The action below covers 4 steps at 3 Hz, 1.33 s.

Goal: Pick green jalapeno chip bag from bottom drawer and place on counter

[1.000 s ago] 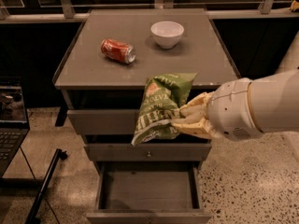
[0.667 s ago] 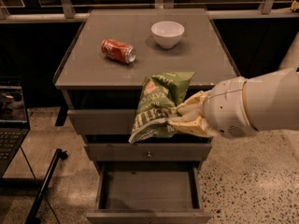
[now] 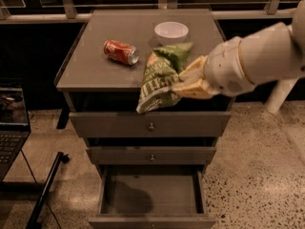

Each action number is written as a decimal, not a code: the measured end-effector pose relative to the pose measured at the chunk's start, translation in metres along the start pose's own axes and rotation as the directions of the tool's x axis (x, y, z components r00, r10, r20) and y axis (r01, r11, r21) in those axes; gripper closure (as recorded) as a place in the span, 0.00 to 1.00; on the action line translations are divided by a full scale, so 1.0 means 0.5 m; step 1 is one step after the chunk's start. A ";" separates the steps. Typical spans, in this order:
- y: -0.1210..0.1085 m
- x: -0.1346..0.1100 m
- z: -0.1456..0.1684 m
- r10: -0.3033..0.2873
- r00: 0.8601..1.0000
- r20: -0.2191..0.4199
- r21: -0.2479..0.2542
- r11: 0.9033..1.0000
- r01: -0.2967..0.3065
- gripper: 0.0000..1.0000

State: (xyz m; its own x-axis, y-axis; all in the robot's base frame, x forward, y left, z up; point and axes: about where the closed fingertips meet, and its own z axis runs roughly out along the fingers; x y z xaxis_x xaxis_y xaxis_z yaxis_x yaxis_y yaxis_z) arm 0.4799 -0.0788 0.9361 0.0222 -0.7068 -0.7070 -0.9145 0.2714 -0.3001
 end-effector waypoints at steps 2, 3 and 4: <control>-0.138 -0.027 0.032 -0.052 0.997 -0.062 -0.019 0.999 0.051 1.00; -0.178 -0.017 0.034 -0.042 0.995 -0.090 0.004 0.999 0.042 1.00; -0.205 -0.004 0.028 -0.001 0.995 -0.101 0.061 0.998 0.008 1.00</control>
Offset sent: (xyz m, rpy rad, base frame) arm 0.1059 -0.0078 0.0269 -0.1104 0.0079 0.0237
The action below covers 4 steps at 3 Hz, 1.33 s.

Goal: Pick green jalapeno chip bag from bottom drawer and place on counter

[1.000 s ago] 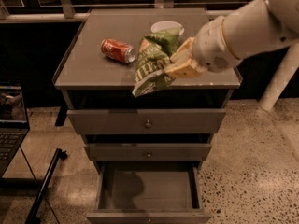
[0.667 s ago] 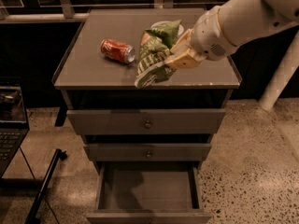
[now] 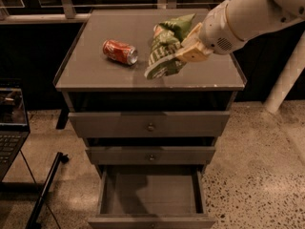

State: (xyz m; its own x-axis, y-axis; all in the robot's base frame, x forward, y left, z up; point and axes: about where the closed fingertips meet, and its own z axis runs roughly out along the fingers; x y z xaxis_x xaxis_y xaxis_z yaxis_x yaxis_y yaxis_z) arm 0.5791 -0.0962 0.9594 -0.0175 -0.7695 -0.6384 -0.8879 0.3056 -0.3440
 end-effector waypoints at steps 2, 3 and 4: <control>-0.090 0.040 0.023 0.091 0.996 -0.020 0.113 0.990 -0.089 1.00; -0.110 0.084 0.045 0.149 0.989 -0.021 0.095 0.985 -0.146 1.00; -0.113 0.141 0.062 0.227 0.973 -0.038 0.103 0.969 -0.222 1.00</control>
Offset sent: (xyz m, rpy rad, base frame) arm 0.0724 -0.0428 -0.0115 0.0192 -0.0258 -0.2332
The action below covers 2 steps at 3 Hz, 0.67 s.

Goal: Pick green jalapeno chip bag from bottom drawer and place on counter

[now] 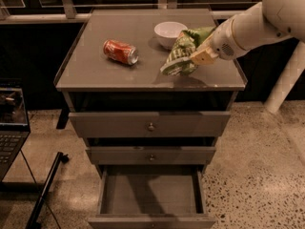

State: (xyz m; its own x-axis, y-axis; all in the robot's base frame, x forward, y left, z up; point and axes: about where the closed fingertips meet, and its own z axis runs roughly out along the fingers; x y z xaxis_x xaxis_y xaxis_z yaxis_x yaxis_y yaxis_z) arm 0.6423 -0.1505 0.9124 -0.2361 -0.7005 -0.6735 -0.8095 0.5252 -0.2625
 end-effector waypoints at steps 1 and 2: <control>0.001 0.000 0.001 0.004 1.000 0.000 -0.001 1.000 -0.004 0.82; 0.001 0.000 0.001 0.004 1.000 0.000 -0.001 1.000 -0.004 0.59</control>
Offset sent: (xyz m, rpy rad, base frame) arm 0.0001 0.0004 -0.0006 0.0021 0.0027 -0.0021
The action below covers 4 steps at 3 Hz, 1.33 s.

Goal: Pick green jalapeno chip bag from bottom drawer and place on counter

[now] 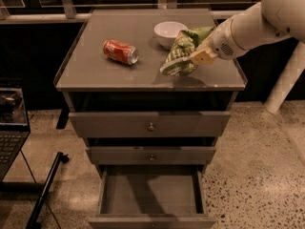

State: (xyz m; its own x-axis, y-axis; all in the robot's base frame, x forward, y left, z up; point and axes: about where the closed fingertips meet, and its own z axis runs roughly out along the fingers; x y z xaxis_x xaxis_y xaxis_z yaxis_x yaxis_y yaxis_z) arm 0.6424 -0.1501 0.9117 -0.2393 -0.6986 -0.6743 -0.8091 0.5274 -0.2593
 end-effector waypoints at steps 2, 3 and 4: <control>0.000 0.000 0.000 0.000 1.000 0.000 0.000 1.000 0.000 0.13; 0.000 0.000 0.000 0.000 1.000 0.000 0.000 1.000 0.000 0.00; 0.000 0.000 0.000 0.000 1.000 0.000 0.000 1.000 0.000 0.00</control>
Offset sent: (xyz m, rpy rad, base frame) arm 0.0000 0.0000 0.0000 0.0000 0.0000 0.0001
